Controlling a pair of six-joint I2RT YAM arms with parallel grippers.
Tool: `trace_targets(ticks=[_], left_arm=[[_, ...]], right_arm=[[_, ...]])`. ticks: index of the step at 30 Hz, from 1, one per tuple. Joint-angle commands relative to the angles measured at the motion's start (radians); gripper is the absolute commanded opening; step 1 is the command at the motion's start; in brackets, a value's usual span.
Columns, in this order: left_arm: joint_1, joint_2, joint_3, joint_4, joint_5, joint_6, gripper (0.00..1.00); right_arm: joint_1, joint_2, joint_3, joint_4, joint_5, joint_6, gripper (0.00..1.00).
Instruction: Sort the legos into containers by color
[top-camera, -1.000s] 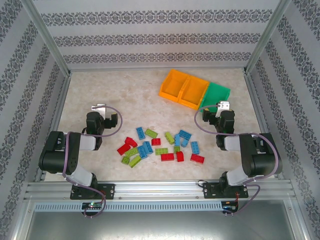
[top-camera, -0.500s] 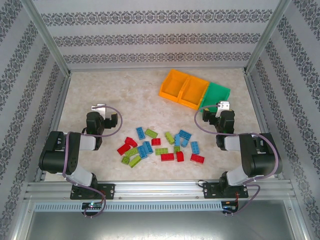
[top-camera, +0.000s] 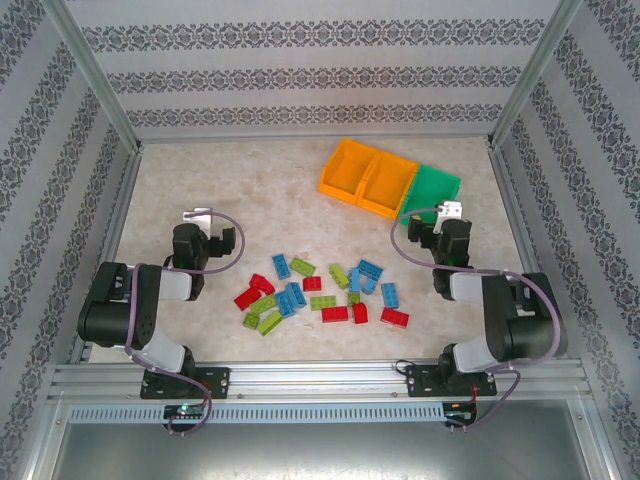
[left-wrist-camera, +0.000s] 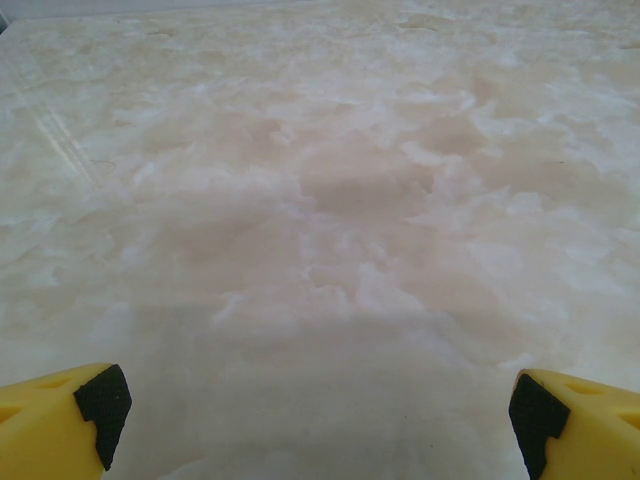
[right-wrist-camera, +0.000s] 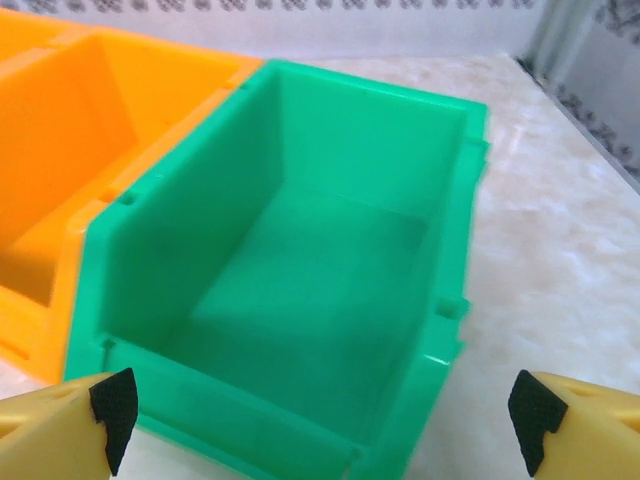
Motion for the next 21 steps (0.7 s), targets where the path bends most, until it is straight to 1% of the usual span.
trace_targets(ticks=[1,2,3,4,5,6,8,9,11,13,14,16,19,21], left_arm=[[0.013,-0.008,0.029,0.001,0.019,-0.011,0.99],[0.011,-0.032,0.056,-0.058,0.026,-0.007,0.99],[0.010,-0.071,0.107,-0.180,0.028,-0.005,0.99],[0.010,-0.123,0.195,-0.376,0.022,-0.021,0.99],[0.008,-0.154,0.273,-0.507,0.009,-0.059,0.99],[0.009,-0.180,0.320,-0.587,0.017,-0.086,0.99],[-0.006,-0.253,0.368,-0.655,0.069,-0.151,0.99],[-0.017,-0.283,0.369,-0.663,0.073,-0.190,0.99],[-0.048,-0.339,0.366,-0.692,0.076,-0.271,0.99],[-0.082,-0.372,0.372,-0.758,0.063,-0.309,0.99],[-0.102,-0.382,0.375,-0.799,0.053,-0.325,0.99],[-0.138,-0.405,0.364,-0.836,0.072,-0.337,0.99],[-0.199,-0.453,0.327,-0.860,0.076,-0.353,0.99],[-0.219,-0.480,0.310,-0.880,0.080,-0.354,0.99]], right_arm=[[-0.007,-0.140,0.156,-0.388,0.137,0.132,0.98],[-0.015,-0.161,0.186,-0.463,0.144,0.168,0.98],[-0.024,-0.176,0.208,-0.510,0.139,0.198,0.98],[-0.034,-0.186,0.225,-0.551,0.115,0.217,0.98],[-0.052,-0.188,0.253,-0.598,0.081,0.233,0.98],[-0.065,-0.180,0.285,-0.647,0.063,0.249,0.97],[-0.088,-0.139,0.364,-0.755,0.039,0.270,0.95],[-0.102,-0.109,0.407,-0.804,0.010,0.271,0.94],[-0.123,-0.017,0.517,-0.919,-0.032,0.269,0.92],[-0.137,0.079,0.623,-1.025,-0.073,0.250,0.94],[-0.141,0.132,0.673,-1.065,-0.100,0.243,0.91],[-0.140,0.189,0.715,-1.087,-0.133,0.234,0.87],[-0.141,0.258,0.752,-1.107,-0.089,0.248,0.85],[-0.140,0.291,0.772,-1.120,-0.091,0.246,0.83]])
